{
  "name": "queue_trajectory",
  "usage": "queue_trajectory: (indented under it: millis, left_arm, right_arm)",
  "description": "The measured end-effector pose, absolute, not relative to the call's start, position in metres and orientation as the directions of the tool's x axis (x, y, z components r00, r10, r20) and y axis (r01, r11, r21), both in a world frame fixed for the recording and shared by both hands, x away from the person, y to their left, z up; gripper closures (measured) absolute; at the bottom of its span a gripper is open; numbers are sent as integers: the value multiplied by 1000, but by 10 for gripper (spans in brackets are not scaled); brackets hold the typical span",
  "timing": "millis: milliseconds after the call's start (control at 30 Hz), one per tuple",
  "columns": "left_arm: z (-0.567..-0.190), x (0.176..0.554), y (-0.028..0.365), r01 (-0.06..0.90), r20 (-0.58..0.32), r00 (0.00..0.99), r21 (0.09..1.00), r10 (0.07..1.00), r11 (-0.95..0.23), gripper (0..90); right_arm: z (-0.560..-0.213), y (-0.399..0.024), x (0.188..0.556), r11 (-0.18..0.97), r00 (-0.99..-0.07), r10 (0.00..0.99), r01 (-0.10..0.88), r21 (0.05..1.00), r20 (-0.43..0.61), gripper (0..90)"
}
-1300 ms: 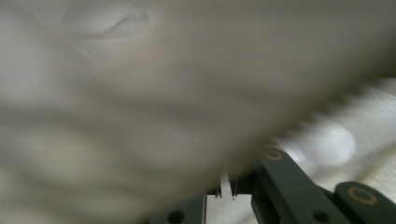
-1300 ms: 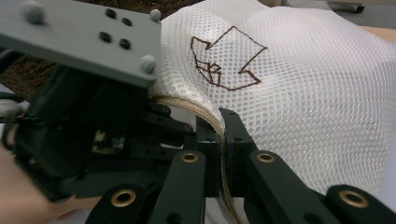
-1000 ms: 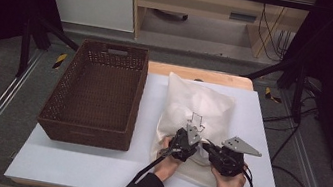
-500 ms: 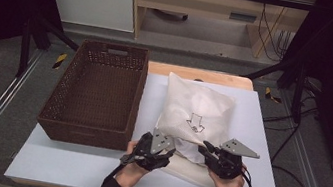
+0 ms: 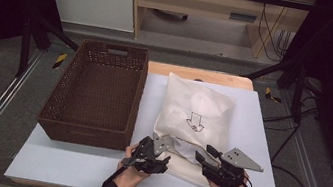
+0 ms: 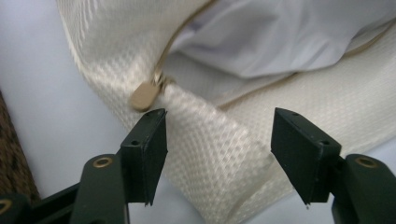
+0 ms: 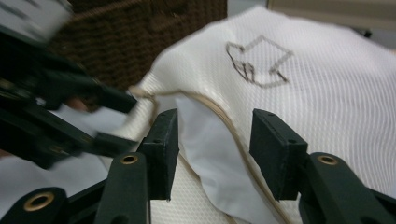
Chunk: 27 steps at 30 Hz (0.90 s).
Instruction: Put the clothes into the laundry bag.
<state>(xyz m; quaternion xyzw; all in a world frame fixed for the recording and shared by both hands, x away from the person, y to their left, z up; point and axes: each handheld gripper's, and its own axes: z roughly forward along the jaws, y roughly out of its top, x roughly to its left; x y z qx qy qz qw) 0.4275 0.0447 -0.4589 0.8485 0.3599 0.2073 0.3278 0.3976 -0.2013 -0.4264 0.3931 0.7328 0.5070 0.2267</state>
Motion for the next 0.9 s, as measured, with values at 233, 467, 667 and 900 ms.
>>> queue_trajectory:
  millis: [233,467,667,900]
  left_arm:
    - [-469,431,55,487,148,638,683,756,-545,681]
    - [-463,426,69,466,142,653,699,744,-542,811]
    - [-455,412,79,450,102,669,732,736,-511,818]
    - [-460,397,76,428,92,702,737,706,-522,816]
  right_arm:
    - [-440,-177,397,246,-646,759,407,879,87,656]
    - [-476,-160,424,347,-603,797,502,792,33,786]
    - [-483,-159,433,367,-548,836,521,771,-28,900]
    - [-486,-176,450,318,-440,897,554,769,-55,900]
